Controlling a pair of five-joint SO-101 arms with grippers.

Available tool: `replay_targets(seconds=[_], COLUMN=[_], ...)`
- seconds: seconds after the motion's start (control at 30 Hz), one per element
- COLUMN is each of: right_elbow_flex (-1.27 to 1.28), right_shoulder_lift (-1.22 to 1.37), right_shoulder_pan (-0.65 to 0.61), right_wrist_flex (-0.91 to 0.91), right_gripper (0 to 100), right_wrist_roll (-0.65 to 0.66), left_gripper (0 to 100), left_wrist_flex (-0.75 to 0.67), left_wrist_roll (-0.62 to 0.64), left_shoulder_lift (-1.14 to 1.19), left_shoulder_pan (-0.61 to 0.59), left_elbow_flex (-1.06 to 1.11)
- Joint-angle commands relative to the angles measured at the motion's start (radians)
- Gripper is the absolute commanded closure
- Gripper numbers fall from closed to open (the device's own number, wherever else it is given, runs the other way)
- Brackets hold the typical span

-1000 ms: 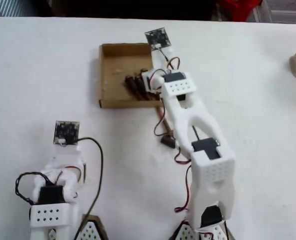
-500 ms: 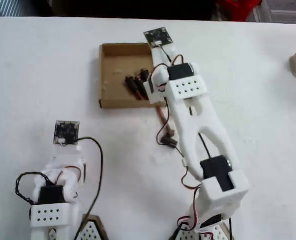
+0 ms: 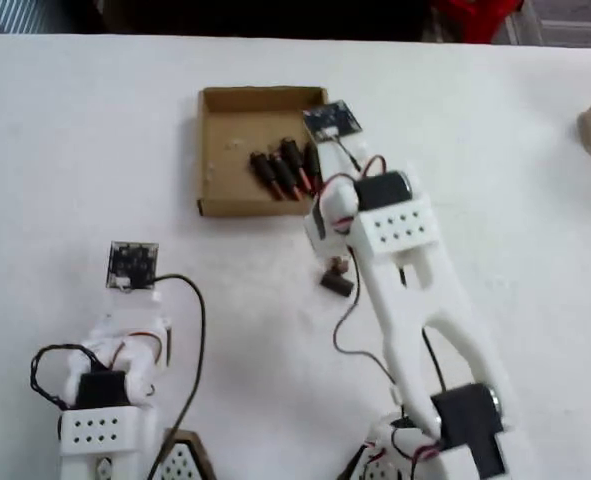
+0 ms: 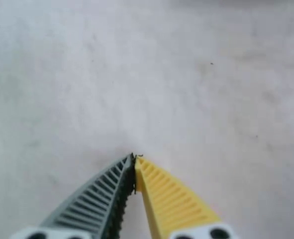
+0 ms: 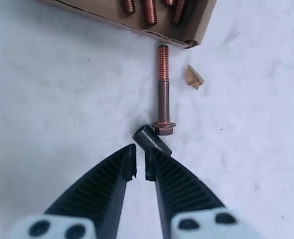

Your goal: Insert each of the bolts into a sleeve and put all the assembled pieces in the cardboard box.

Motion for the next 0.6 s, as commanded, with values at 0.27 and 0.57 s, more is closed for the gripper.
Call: replay_targets(seconds=[0.27,0.57], right_elbow_flex=[0.273,0.18], right_shoulder_lift=[-0.051,0.226], right_shoulder_pan=[0.013,0.016], right_wrist_flex=[-0.317,-0.535], right_gripper=[97.8,97.7], right_wrist_roll=[0.006,0.104], left_gripper=[98,98], left_wrist_flex=[0.005,0.005], left_wrist_roll=[-0.009,-0.009], left_shoulder_lift=[-0.005,-0.005], left_shoulder_pan=[-0.008,-0.008], left_elbow_flex=[-0.028,-0.028])
